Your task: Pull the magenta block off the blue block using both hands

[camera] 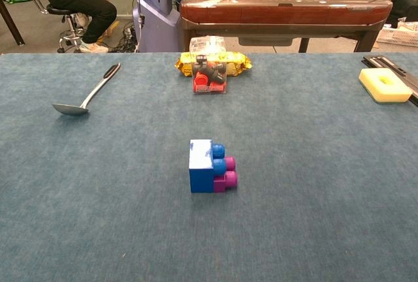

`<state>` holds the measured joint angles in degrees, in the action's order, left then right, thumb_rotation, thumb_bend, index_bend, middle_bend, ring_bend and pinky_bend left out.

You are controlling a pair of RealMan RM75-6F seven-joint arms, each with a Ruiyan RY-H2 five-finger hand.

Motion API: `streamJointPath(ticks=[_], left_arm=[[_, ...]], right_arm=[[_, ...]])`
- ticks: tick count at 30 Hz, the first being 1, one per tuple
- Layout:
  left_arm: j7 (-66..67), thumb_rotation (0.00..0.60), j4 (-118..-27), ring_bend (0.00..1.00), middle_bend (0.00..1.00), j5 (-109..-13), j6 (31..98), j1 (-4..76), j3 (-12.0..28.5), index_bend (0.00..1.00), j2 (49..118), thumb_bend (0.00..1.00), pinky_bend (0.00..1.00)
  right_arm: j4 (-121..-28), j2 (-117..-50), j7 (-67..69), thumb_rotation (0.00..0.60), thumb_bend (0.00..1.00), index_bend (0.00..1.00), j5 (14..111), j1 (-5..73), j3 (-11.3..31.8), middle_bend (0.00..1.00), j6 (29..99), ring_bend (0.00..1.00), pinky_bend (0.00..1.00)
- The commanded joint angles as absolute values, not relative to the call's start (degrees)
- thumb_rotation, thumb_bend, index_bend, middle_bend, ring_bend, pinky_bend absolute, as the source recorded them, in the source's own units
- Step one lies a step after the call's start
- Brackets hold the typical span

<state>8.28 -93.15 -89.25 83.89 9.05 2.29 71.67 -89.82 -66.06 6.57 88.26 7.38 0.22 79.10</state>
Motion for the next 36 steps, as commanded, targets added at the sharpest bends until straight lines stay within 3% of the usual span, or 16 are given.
streamJointPath(ticks=[1, 5, 11, 15, 21, 36], left_arm=[[8.94, 0.6, -95.46, 0.54, 0.5, -90.0, 82.4, 10.52, 2.67, 0.26, 71.13, 0.15, 0.72], [9.71, 0.6, -98.39, 0.66, 0.66, -90.85, 80.48, 12.52, 3.24, 0.26, 71.13, 0.04, 0.82], [12.95, 0.6, -102.39, 0.79, 0.83, -91.64, 76.16, 16.52, 4.45, 0.25, 71.78, 0.0, 0.96], [16.22, 0.6, -105.66, 0.9, 0.96, -90.27, 71.94, 19.33, 5.18, 0.11, 72.01, 0.0, 1.0], [19.65, 0.6, -108.51, 0.94, 0.99, -87.53, 67.6, 23.17, 6.73, 0.06, 75.5, 0.0, 1.0], [27.56, 0.6, -106.98, 0.95, 1.0, -80.68, 60.72, 31.06, 8.69, 0.05, 85.82, 0.0, 1.0]], right_arm=[[-90.05, -65.83, 6.4, 0.6, 0.0, 0.01, 88.41, 7.4, 0.23, 0.21, 79.19, 0.23, 0.45], [-90.62, -65.68, 6.25, 0.6, 0.0, 0.01, 88.28, 7.33, 0.66, 0.21, 79.79, 0.23, 0.46], [-91.03, -65.24, 6.14, 0.6, 0.0, 0.01, 88.55, 7.53, 0.66, 0.21, 79.64, 0.23, 0.46], [-90.44, -65.36, 6.64, 0.6, 0.0, 0.01, 88.32, 7.61, 0.57, 0.21, 79.18, 0.23, 0.46], [-89.17, -65.88, 7.84, 0.6, 0.0, 0.01, 88.19, 7.53, 0.39, 0.21, 78.94, 0.23, 0.46], [-88.47, -66.0, 8.55, 0.6, 0.0, 0.01, 88.17, 7.54, 0.34, 0.21, 78.76, 0.23, 0.46]])
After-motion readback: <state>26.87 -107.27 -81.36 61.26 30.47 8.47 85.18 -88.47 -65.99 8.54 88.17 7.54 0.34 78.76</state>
